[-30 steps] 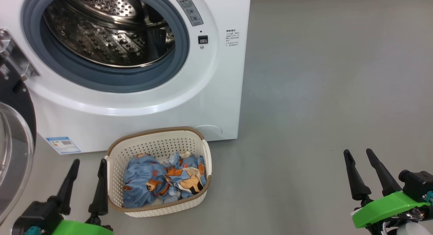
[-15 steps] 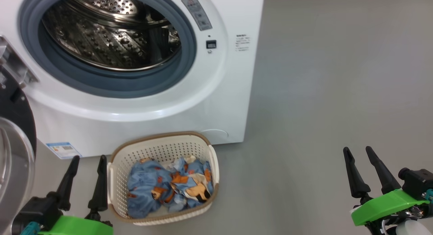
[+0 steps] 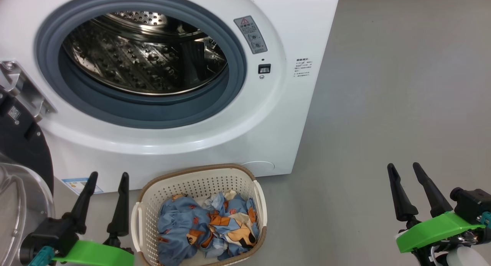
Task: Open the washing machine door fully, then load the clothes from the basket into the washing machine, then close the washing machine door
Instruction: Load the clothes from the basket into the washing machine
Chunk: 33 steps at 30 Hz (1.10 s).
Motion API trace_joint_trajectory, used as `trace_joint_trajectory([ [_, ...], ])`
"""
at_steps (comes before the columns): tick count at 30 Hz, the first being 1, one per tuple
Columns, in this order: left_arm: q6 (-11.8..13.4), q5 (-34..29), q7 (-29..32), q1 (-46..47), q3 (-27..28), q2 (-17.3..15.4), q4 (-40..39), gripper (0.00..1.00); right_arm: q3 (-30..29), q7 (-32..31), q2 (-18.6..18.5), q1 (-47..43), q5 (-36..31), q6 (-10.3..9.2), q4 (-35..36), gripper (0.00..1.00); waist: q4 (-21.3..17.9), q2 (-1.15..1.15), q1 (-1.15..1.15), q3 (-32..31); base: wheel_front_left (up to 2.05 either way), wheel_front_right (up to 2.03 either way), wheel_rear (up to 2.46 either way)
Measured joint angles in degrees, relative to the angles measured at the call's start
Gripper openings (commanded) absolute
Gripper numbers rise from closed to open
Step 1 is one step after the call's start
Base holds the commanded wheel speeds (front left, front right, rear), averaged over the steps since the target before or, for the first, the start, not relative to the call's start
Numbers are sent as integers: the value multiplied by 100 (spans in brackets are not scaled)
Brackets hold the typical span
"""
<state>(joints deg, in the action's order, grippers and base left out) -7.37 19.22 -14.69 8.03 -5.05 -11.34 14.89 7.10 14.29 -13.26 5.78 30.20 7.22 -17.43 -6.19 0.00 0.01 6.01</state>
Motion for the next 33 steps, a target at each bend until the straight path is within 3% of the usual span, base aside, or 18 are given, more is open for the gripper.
trace_joint_trajectory([
  [19, 0, -82, 7, 42, -310, 314, 1310, 100, 13, 0, 82, 46, -11, 0, 60, 100, -80, 0, -1, 241, 0, 0, 0],
  [33, 0, -445, 8, 1306, -840, 491, 3220, 100, 68, 0, 368, 508, -29, 0, 112, 100, -259, 0, 0, 942, 0, 0, 0],
])
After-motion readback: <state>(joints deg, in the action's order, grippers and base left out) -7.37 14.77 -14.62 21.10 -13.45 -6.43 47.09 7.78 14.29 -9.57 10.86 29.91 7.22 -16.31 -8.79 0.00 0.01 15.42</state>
